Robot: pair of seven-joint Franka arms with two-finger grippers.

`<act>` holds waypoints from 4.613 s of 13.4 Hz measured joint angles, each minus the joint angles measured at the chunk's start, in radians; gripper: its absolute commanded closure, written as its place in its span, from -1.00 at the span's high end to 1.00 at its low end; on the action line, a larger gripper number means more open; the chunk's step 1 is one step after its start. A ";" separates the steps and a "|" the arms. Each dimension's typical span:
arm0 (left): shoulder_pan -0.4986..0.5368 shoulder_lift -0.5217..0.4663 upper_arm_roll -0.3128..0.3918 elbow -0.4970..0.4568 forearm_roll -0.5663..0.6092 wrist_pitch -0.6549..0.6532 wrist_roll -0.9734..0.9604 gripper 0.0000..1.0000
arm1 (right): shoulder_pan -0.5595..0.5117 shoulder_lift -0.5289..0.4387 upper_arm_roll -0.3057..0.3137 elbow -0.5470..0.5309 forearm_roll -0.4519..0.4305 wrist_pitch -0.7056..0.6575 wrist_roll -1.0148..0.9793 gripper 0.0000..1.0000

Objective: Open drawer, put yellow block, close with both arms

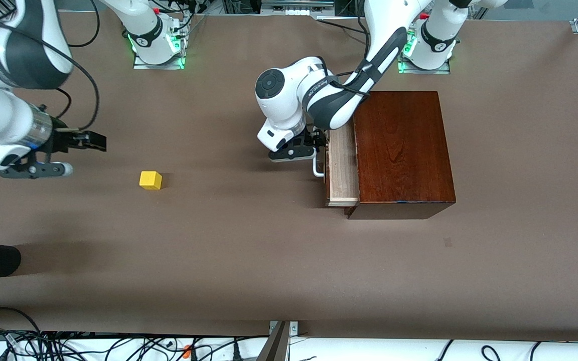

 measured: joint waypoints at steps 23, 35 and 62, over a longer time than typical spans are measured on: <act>-0.041 0.055 0.008 0.127 -0.028 -0.108 0.053 1.00 | 0.001 0.221 0.025 -0.427 0.051 0.834 0.004 0.82; 0.108 -0.108 0.002 0.265 -0.158 -0.316 0.189 1.00 | 0.001 0.234 0.039 -0.471 0.052 0.880 0.010 0.01; 0.542 -0.642 0.266 -0.151 -0.365 -0.314 0.962 1.00 | 0.516 0.373 0.480 0.433 -0.270 0.119 -0.140 -0.74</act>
